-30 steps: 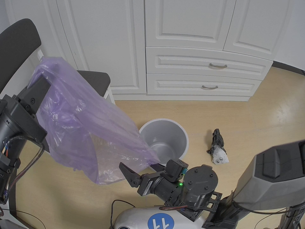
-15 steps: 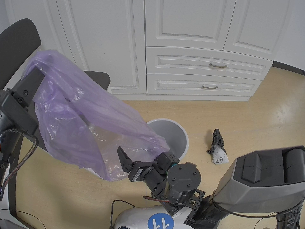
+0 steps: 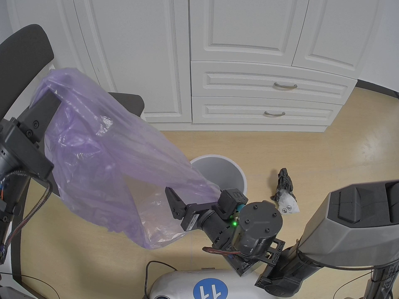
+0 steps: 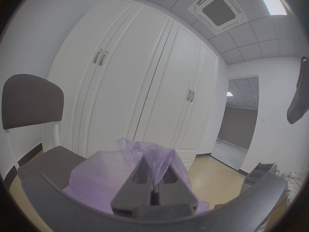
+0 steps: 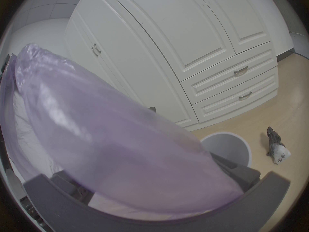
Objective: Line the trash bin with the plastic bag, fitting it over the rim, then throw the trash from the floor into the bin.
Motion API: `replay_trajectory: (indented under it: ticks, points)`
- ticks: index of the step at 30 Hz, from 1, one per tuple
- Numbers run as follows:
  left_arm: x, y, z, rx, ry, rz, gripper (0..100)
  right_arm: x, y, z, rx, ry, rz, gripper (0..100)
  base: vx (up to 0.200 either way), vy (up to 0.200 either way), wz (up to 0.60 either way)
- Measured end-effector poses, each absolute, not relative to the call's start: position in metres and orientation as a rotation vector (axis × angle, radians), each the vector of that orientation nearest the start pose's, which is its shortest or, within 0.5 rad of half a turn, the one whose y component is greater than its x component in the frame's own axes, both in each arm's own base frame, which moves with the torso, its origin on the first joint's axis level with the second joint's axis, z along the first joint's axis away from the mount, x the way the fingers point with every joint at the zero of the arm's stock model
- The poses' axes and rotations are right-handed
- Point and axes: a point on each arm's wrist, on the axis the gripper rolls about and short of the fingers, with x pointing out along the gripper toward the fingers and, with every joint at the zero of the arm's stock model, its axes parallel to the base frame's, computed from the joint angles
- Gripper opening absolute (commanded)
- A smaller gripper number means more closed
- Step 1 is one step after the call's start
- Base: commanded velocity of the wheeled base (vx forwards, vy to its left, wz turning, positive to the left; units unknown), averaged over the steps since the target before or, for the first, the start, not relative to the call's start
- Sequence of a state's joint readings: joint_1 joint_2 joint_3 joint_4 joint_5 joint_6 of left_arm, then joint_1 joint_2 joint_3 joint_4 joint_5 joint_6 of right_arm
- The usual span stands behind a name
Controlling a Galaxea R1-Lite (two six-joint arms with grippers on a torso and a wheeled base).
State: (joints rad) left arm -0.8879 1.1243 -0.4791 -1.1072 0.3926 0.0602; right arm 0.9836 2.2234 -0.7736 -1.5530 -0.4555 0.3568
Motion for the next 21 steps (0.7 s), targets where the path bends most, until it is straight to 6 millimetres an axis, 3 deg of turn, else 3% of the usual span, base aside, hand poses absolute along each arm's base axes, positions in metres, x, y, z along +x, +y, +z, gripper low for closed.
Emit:
replay_trajectory:
  ticks: [12,13,21]
  points:
    - [0.099,-0.108,0.272,-0.223,-0.391,-0.475,0,0.217,0.310,0.076,0.489,0.072,0.584,100,0.000,0.000,0.00]
    - [0.098,-0.107,0.272,-0.223,-0.391,-0.474,0,0.217,0.310,0.076,0.506,0.080,0.591,0,0.000,0.000,0.00]
    - [0.098,-0.107,0.273,-0.228,-0.397,-0.474,0,0.226,0.311,0.073,0.582,0.096,0.593,0,0.000,0.000,0.00]
